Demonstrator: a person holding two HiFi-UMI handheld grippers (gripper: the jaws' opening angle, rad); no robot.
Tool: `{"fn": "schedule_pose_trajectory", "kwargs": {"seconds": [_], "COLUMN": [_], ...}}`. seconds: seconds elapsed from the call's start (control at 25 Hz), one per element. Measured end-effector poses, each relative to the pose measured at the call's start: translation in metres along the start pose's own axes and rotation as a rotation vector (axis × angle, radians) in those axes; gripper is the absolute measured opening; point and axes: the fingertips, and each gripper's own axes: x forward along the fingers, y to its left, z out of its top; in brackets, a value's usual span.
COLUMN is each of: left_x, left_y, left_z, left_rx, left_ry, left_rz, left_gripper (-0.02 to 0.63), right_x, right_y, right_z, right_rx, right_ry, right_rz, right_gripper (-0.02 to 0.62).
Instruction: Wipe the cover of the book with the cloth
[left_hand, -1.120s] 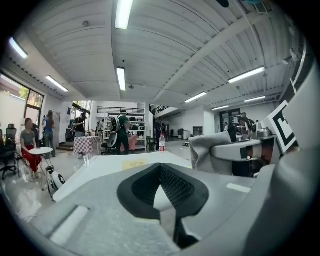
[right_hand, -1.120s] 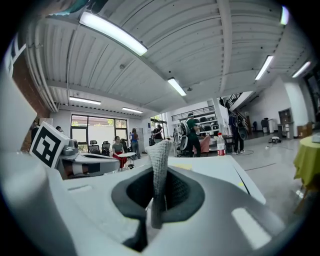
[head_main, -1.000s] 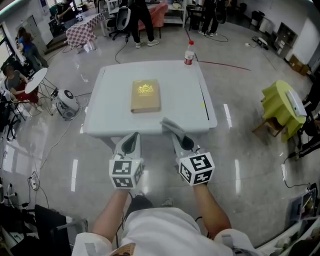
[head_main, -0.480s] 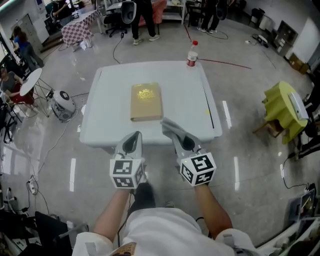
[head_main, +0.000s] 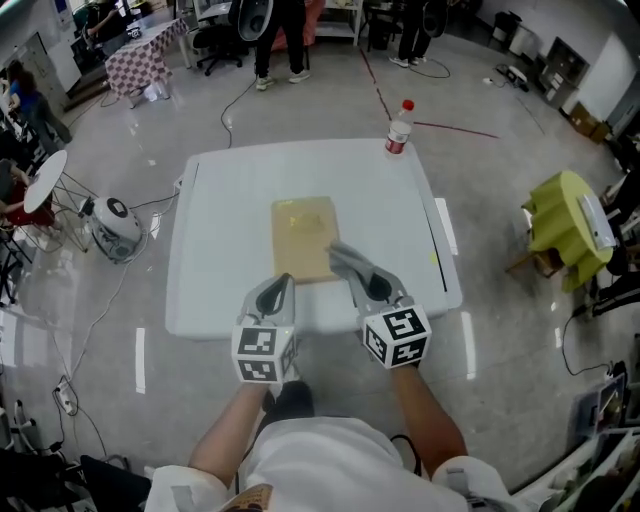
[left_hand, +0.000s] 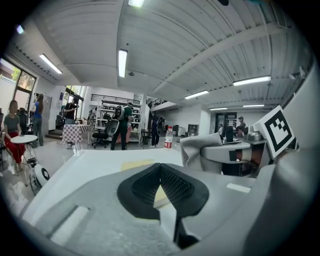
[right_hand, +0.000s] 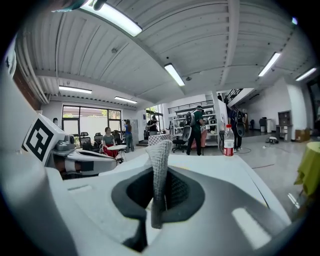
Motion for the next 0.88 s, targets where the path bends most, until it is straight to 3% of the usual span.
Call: {"fn": "schedule_pose_trajectory", "kwargs": {"seconds": [0.36,0.6,0.88], "left_x": [0.042,0.062,0.08], "left_y": [0.067,0.087,0.09], "left_z": [0.004,-0.009,-0.014], "left_rx": [-0.013,-0.019,-0.021], "left_ry": [0.02,0.056,0.08], "left_rz": [-0.065,-0.088,-0.055], "left_gripper": [0.006,0.006,0.006], "right_x": [0.096,0.139,0.184], "right_y": [-0.022,-0.046,-0.067], "right_z": [0.019,0.02,0.013], "right_rx": [-0.117,-0.226,-0.406], "right_ry": [0.072,0.136,0.214], "right_rz": [-0.073,-0.107,-0.058], "right_gripper": [0.009,0.009,0.009]}}
